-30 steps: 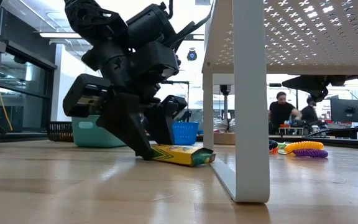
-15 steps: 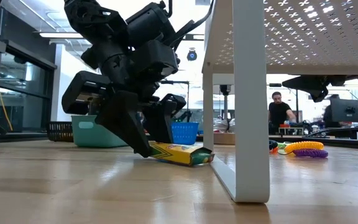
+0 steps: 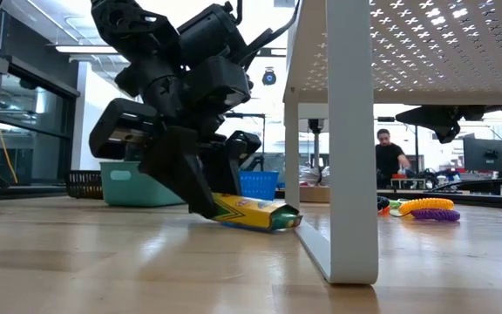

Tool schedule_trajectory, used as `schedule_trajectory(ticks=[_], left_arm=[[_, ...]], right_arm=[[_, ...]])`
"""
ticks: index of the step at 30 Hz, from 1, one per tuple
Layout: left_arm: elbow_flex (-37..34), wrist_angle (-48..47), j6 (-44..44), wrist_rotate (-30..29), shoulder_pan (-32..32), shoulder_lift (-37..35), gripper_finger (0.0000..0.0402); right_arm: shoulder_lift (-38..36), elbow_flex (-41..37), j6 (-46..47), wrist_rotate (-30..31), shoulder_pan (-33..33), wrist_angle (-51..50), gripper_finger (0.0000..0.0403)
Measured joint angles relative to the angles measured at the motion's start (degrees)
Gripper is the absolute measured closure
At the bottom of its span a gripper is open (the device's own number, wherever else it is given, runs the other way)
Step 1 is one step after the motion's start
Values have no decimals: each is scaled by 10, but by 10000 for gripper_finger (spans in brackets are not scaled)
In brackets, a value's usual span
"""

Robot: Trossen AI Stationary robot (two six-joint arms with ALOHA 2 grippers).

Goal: Pick & Place Office Desk Supplies
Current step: Put the yellow crayon box into the black bin

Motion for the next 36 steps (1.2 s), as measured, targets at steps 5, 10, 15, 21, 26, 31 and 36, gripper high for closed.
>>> schedule_trajectory(ticks=[5,10,15,21,26,31,36], left_arm=[[0,0,-2,0,0,0,247],[0,1,-2,6,0,0,247],[1,-3,-3,10,0,-9,247],[1,-46,13,-4,2,-43,247],[1,-98,14,-10,17,-73,247],[-1,-152,18,-6,47,-99,247],[-26,-163,26,3,89,-139,247]], right_arm=[[0,0,0,0,0,0,215],[0,0,0,0,0,0,215],[0,0,0,0,0,0,215],[0,0,0,0,0,0,215],[0,0,0,0,0,0,215],[0,0,0,0,0,0,215],[0,0,0,0,0,0,215]])
